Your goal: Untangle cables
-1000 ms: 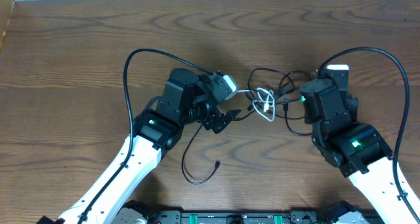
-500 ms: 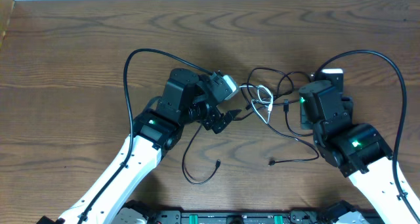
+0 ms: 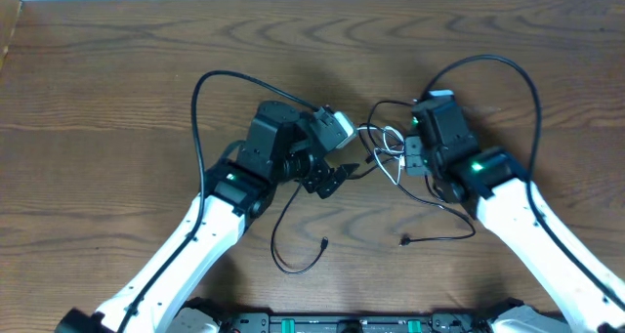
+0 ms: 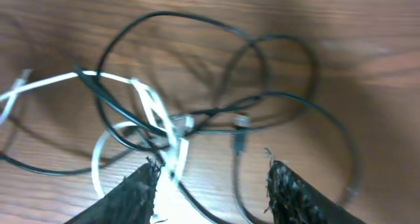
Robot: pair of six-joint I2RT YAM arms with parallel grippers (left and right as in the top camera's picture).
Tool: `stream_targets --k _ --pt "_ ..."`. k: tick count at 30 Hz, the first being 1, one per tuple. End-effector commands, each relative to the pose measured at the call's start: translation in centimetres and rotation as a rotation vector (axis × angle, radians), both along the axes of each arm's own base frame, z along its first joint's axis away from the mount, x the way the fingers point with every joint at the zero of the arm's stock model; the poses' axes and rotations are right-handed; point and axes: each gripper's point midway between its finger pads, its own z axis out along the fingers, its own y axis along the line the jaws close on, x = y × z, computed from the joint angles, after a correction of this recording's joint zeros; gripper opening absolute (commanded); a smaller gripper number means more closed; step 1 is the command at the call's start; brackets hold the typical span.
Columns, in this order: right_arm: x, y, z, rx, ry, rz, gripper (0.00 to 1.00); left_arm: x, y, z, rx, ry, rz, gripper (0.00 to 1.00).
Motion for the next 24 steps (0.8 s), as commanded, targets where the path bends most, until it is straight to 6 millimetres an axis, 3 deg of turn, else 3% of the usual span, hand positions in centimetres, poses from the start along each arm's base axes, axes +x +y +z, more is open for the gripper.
stream_targets --k 1,7,16,19,24 --pt "0.4 1.3 -1.3 0.076 0.045 -0.013 0.47 0.5 0.0 -0.7 0.019 0.015 0.017 0.91" --pt "0.5 2.6 -3.8 0.134 0.123 -0.027 0.39 3.7 3.8 -1.9 0.053 0.08 0.402 0.91" --pt "0.9 3.3 -4.6 0.169 0.141 -0.039 0.24 3.8 4.0 -2.0 0.057 0.085 0.418 0.91" --pt "0.8 3.2 -4.7 0.163 0.142 -0.042 0.02 3.7 4.0 -2.1 0.061 0.091 0.418 0.91" --pt "1.1 2.8 -4.5 0.143 0.125 -0.055 0.01 3.5 4.1 -2.4 0.07 0.1 0.418 0.91"
